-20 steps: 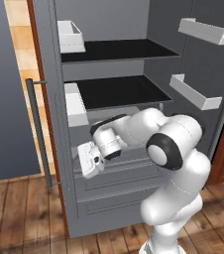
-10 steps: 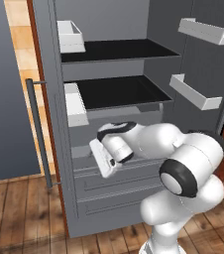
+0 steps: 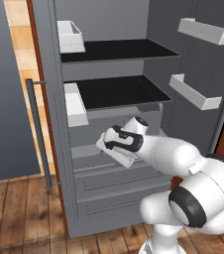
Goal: Place one of the steaks on the plate and the other in the bowl. Then place the bowl in the fridge.
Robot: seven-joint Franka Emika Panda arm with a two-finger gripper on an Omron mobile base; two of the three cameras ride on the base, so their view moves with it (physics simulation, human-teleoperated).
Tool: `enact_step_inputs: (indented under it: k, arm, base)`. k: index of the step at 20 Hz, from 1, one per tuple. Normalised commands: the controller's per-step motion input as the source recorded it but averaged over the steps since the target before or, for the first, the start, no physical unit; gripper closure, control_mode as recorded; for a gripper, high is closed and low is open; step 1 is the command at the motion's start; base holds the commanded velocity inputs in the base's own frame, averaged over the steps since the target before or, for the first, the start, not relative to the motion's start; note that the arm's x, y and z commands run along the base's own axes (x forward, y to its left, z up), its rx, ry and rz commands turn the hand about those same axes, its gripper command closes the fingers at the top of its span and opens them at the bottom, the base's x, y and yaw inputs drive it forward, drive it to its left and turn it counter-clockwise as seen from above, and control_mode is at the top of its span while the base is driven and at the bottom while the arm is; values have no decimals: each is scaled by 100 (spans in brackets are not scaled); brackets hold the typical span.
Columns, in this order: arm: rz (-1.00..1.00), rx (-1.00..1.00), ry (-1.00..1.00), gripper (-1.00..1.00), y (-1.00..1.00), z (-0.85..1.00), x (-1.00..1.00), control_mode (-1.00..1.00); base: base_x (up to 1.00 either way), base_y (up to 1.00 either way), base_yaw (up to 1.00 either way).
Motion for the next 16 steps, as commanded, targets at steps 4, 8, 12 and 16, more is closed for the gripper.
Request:
enact_step_inputs:
  k: [4,8,12,16]
  arm:
    - [56,-37,-14,-100,-38,25,-31,-100]
    - [35,-17,5,-100,-40,40,-37,-100]
    - [49,-31,-14,-100,-48,0,-22,-100]
    - [24,-47,-11,-100,-39,0,-36,-100]
  base:
    - [0,0,0]
    - [0,0,0]
    - [0,0,0]
    - [0,0,0]
